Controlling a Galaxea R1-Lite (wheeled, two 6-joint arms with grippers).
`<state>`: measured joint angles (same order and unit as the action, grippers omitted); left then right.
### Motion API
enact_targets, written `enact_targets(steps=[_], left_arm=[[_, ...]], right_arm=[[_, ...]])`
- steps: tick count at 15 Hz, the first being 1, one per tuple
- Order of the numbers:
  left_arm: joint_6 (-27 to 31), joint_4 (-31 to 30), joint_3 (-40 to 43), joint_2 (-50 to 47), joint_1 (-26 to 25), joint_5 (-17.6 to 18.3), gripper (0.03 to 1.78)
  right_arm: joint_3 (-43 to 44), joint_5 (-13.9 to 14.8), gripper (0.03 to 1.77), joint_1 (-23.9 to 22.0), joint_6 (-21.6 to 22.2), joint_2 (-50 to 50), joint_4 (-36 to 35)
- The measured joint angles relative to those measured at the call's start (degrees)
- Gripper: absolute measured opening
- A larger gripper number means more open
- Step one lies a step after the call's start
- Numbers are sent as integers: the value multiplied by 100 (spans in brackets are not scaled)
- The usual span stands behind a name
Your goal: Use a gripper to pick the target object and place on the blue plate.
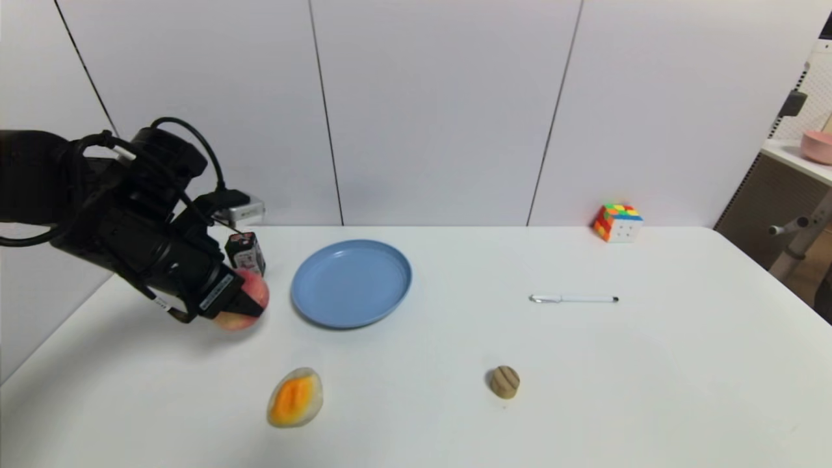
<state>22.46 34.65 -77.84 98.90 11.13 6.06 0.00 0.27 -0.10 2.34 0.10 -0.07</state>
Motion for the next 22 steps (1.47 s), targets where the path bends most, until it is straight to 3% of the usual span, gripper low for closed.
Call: enact_targets(steps=[5,10,13,16,22], left_arm=[[-101,-116,-1114,823,750,-2,117],[-60,-267,-2002,1780,1119,-9,117],[-24,-562,-2169,2160,1178,-13,120],[-27,-579,-2197,2322,1187,-13,138],[-52,-610,-2148,2241,1189,-16,155]], right_arm=[[0,-2,171,0,2,0,-2],[0,0,171,0,0,0,-2],[0,-2,171,0,0,0,-2],[0,0,171,0,0,0,-2],[0,0,171,0,2,0,-2]])
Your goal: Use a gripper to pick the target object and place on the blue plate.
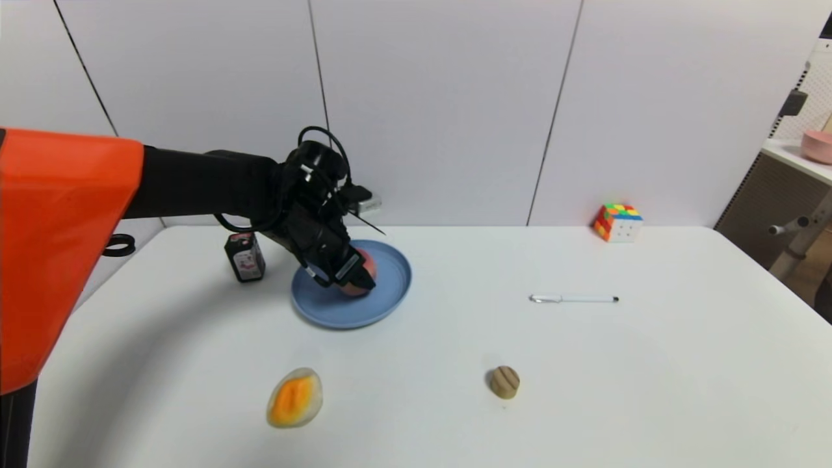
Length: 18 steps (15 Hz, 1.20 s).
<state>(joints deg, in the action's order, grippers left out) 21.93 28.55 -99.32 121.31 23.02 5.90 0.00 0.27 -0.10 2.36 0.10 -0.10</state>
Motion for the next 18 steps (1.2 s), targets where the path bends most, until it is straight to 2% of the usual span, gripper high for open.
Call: enact_targets(steps=[5,7,9,12,15,18], left_arm=[[-101,163,662,-1062,-1,10,162],[-262,151,1407,-1888,-15,2,164],[-499,-57,2511,-2854,-33,-4,166],[-844,-837,4500,-4532,-157,-17,167],[-984,-1948,6484,-6349,-502,-21,168],[-1044,-2771,7992,-8088,-962,-20,169]], right_arm=[[0,-2,171,0,0,0,2],[0,-2,171,0,-2,0,0],[0,0,171,0,-2,0,0],[0,-2,171,0,-2,0,0],[0,0,171,0,-2,0,0],[0,-2,171,0,0,0,2]])
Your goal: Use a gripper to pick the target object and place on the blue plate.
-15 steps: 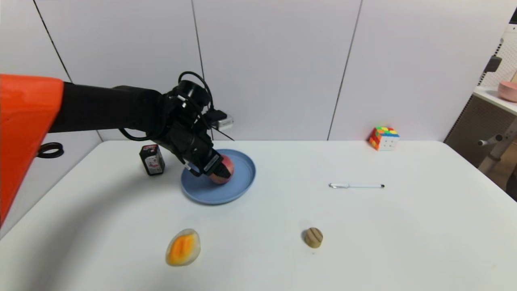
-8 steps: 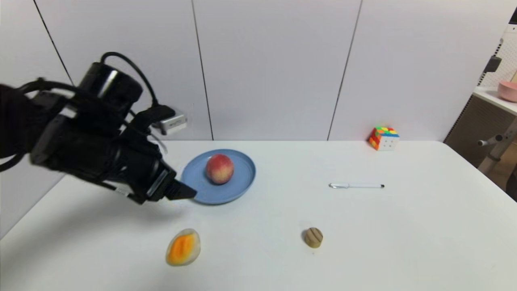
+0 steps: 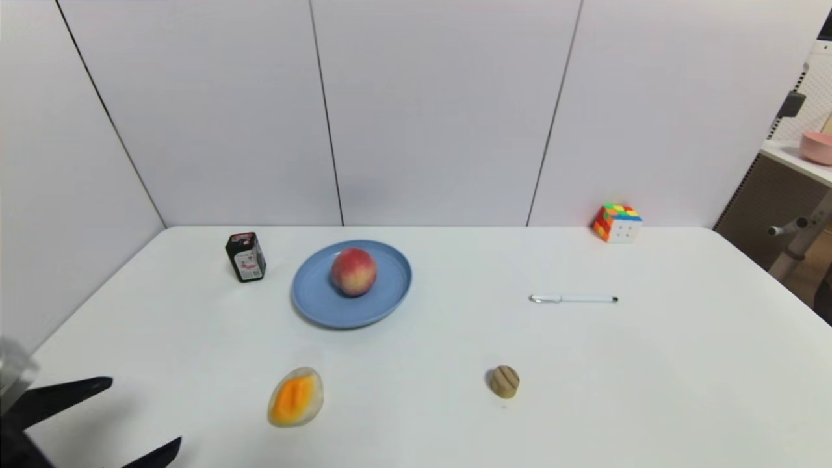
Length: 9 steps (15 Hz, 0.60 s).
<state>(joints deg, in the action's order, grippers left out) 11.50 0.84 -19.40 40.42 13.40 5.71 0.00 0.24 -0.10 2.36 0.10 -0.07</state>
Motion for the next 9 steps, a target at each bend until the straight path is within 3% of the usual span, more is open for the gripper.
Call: enact_targets(steps=[5,9], left_arm=[[-87,-844,1753,-2058,-894,-4,169],[-351,-279,1926,-3103,-1408,-177,169]], right_arm=[[0,0,171,0,0,0,-2],[0,0,171,0,0,0,0]])
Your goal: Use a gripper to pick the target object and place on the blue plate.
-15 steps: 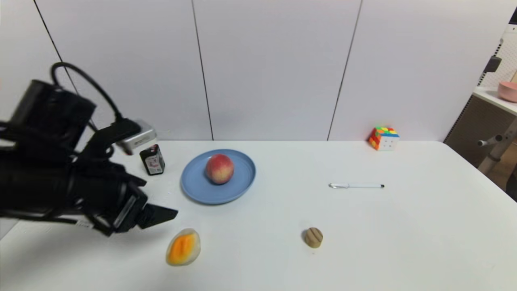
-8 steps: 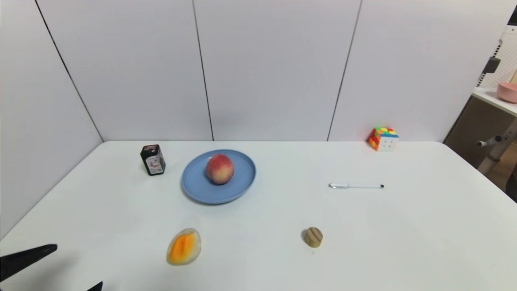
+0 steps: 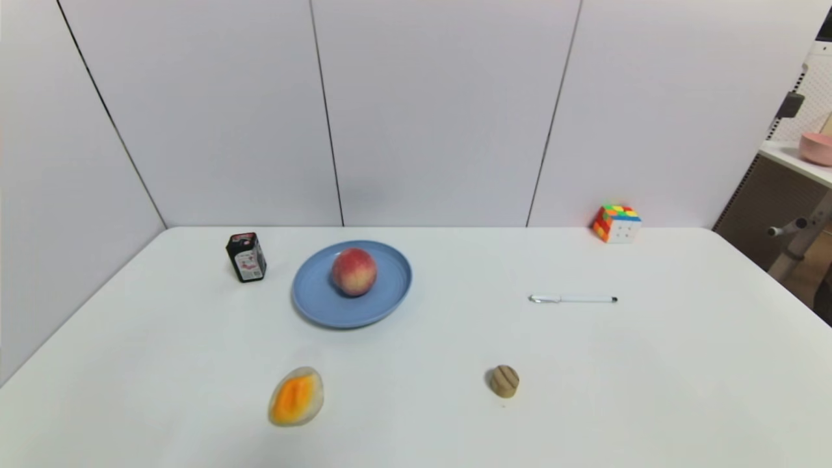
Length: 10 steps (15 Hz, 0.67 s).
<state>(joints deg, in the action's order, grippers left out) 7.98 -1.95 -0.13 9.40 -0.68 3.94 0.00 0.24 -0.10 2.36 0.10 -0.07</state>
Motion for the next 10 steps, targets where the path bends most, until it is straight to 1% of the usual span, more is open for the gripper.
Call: enact_targets(steps=[2,5,10], left_arm=[[-438,140,9,-516,-2,-226,169],[-788,149,11,-828,11,-356,169],[-806,146,13,-940,11,-361,169]], right_arm=[[0,2,171,0,-2,0,-2],[0,0,171,0,0,0,-2],[0,0,171,0,5,0,-2]])
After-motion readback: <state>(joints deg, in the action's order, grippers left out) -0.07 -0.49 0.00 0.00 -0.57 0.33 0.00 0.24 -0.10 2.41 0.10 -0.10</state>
